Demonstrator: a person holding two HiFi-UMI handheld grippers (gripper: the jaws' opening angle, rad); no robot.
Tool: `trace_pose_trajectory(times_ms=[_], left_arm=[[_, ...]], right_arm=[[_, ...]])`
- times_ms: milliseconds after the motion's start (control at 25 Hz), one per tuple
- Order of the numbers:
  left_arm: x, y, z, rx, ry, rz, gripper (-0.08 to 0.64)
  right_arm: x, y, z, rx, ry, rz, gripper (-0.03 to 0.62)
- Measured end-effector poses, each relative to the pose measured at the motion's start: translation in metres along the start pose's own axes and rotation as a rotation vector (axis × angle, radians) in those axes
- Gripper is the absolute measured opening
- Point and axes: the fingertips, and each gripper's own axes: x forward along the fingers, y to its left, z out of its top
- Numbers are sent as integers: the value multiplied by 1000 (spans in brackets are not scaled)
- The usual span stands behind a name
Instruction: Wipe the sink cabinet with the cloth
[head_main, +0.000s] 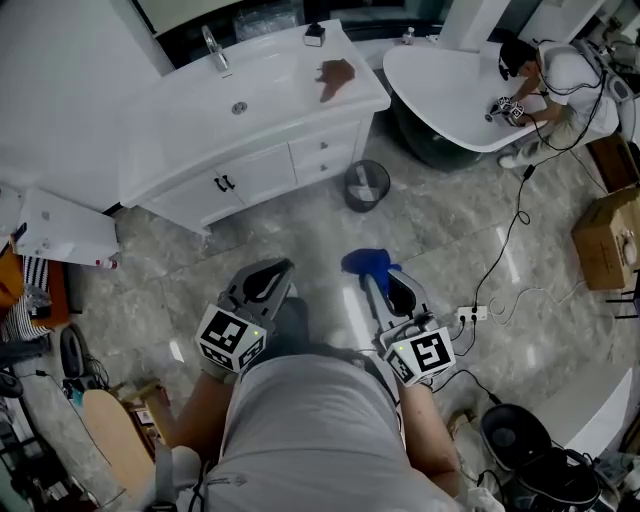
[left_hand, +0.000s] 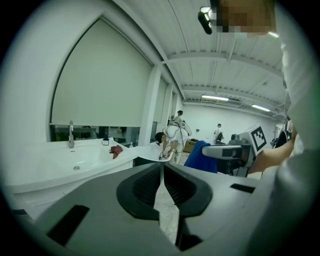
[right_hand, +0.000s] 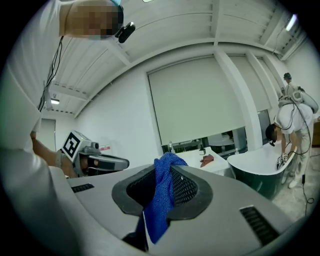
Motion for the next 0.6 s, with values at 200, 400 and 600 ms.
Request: trace_pose_trajectory(times_ms=[200,400,600], left_arm=[[22,34,-3,-9,3,-11,11],[53,98,1,-45,-13,-32,12],[82,163,13,-57,-13,-65,12]], right_arm=[[42,-13,-8,8,30,7,62],[111,-35,-1,5,59,-12,62],[187,-50,20,-28,78,-30,61]])
